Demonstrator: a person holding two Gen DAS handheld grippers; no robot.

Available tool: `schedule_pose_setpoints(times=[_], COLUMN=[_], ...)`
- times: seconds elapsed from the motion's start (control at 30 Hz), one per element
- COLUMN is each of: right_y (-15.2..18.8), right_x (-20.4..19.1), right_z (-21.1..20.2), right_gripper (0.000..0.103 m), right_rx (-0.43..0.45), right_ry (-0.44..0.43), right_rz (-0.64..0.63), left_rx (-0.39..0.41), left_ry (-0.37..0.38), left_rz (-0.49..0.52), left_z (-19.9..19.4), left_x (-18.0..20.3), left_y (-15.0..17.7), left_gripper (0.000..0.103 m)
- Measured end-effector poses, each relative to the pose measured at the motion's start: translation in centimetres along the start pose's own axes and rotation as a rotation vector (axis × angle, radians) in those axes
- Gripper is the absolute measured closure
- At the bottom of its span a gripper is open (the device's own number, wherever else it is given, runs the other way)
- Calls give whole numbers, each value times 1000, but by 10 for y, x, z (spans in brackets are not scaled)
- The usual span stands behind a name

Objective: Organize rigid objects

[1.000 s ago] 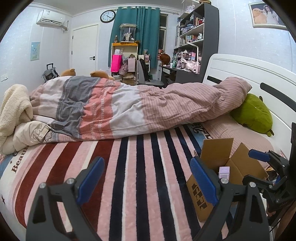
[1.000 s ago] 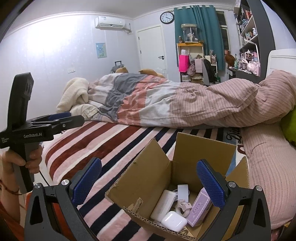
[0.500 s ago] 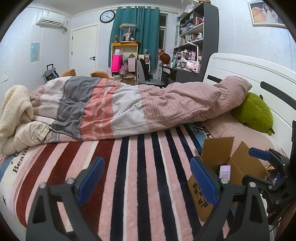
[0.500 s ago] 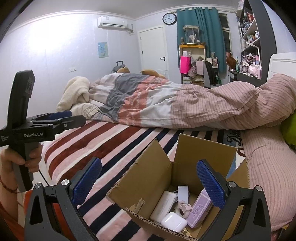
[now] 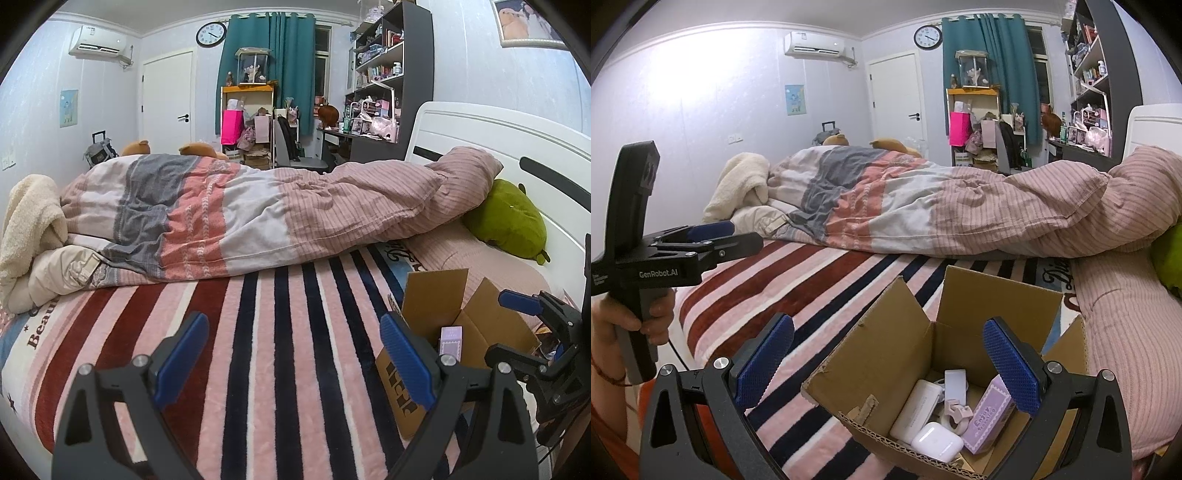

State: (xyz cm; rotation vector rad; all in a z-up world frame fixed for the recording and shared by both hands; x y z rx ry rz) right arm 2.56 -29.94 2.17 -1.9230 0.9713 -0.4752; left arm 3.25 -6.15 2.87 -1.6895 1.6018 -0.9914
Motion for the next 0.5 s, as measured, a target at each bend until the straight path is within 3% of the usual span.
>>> schedule_pose_setpoints(times=[0.5], right_y=[1], right_x=[1], right_z=[0], right_gripper=[0], right_rx=[-1], right_ry=[0], right_rz=[2], left_rx=[-1], left_ry=[1], left_rz=[4], left_z=[0], left_x=[0], left_y=[0], left_gripper=[10])
Point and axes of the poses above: each gripper's, at about its wrist camera, not at the fingertips, and z roughly the way its jaws point, x to its right, y to its underside, the point moved 7 cm from there along z, roughly the way its jaws point, and after that the axes turned 3 degrees about -z, right-handed, at the moved point
